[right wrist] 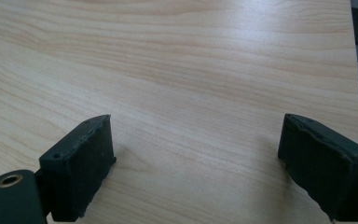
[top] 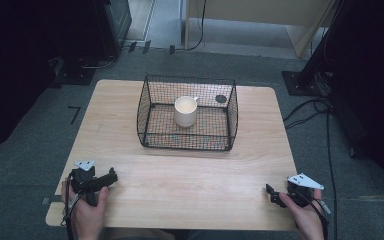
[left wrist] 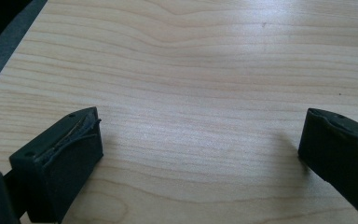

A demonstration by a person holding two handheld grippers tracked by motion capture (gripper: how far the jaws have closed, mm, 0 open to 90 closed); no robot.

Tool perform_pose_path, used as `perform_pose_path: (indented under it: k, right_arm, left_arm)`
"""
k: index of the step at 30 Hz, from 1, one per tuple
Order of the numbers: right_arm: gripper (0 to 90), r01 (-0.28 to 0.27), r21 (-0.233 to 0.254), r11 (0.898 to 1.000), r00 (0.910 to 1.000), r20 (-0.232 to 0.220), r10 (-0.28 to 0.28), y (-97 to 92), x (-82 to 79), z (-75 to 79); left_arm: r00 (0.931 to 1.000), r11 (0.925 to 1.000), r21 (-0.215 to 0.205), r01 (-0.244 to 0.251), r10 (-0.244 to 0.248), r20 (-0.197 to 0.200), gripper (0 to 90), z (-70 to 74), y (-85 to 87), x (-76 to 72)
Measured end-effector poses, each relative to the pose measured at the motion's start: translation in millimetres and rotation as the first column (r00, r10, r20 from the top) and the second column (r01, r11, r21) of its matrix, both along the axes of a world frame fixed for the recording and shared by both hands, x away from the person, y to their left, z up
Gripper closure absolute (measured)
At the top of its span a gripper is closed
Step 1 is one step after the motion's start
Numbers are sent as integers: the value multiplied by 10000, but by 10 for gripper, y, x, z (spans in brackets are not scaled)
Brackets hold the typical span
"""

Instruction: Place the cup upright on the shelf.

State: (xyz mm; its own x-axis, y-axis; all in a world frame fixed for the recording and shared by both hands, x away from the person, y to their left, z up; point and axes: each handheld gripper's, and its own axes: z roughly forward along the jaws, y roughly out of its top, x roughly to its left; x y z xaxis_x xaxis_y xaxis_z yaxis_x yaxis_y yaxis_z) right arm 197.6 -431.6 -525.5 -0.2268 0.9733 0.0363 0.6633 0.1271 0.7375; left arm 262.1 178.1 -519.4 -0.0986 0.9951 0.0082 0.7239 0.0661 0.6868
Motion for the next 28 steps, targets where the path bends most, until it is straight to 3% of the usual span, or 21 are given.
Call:
perform_pose_path:
  k: [7, 11, 28]
  right_arm:
    - [128, -152, -115, 9998, 9999, -41, 152, 20, 3, -1]
    - [113, 159, -94, 9998, 9999, -65, -160, 52, -5, -3]
    - [96, 130, -112, 9999, 9998, -115, -132, 73, 75, -4]
  left_arm:
    - [10000, 10000, 5, 7, -7, -10, 0, 1, 1, 0]
    - [10000, 10000, 0, 1, -1, -2, 0, 0, 0, 0]
    - [10000, 10000, -5, -23, 23, -2, 0, 1, 1, 0]
